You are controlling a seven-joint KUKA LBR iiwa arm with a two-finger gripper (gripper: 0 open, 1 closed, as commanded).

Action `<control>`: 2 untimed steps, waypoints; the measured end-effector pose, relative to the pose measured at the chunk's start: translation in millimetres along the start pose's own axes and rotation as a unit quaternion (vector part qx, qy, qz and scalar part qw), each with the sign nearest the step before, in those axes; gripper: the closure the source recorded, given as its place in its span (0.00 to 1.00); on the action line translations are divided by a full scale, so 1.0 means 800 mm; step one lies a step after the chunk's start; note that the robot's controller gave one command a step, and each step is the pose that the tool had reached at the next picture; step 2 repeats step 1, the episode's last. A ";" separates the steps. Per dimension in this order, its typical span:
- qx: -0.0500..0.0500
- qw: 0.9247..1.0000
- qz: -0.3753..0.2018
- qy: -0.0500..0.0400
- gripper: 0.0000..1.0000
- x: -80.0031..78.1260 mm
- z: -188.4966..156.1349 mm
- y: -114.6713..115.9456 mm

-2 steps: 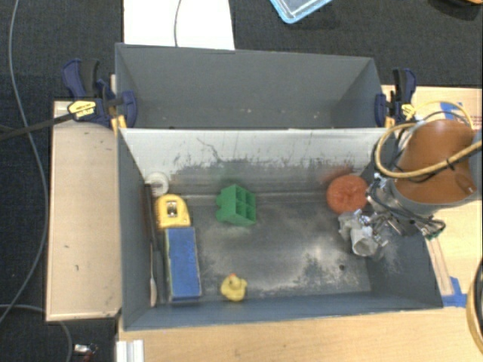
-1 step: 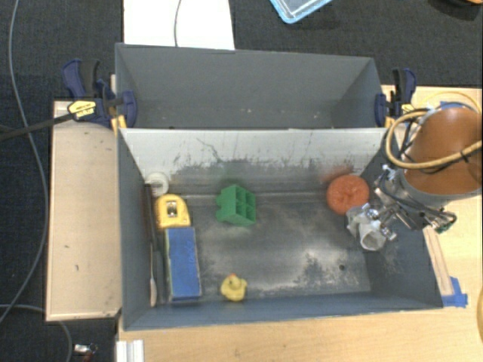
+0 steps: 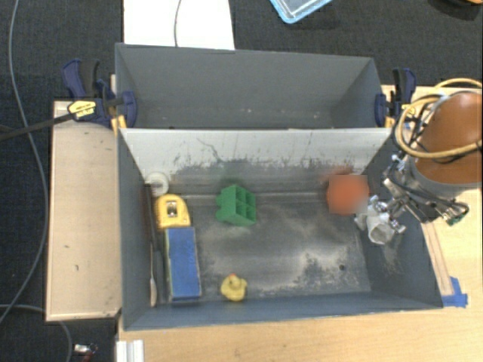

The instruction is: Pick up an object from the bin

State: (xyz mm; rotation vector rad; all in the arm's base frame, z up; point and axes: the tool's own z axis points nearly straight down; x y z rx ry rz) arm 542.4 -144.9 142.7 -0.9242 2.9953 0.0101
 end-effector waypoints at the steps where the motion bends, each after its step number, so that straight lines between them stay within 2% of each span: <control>1: 0.000 1.000 0.001 0.000 1.00 -0.001 -0.056 0.000; 2: 0.000 1.000 0.001 0.000 1.00 -0.001 -0.056 0.000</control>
Offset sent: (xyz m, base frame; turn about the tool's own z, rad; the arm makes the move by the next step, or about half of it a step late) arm 0.0001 0.0002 0.0541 0.0013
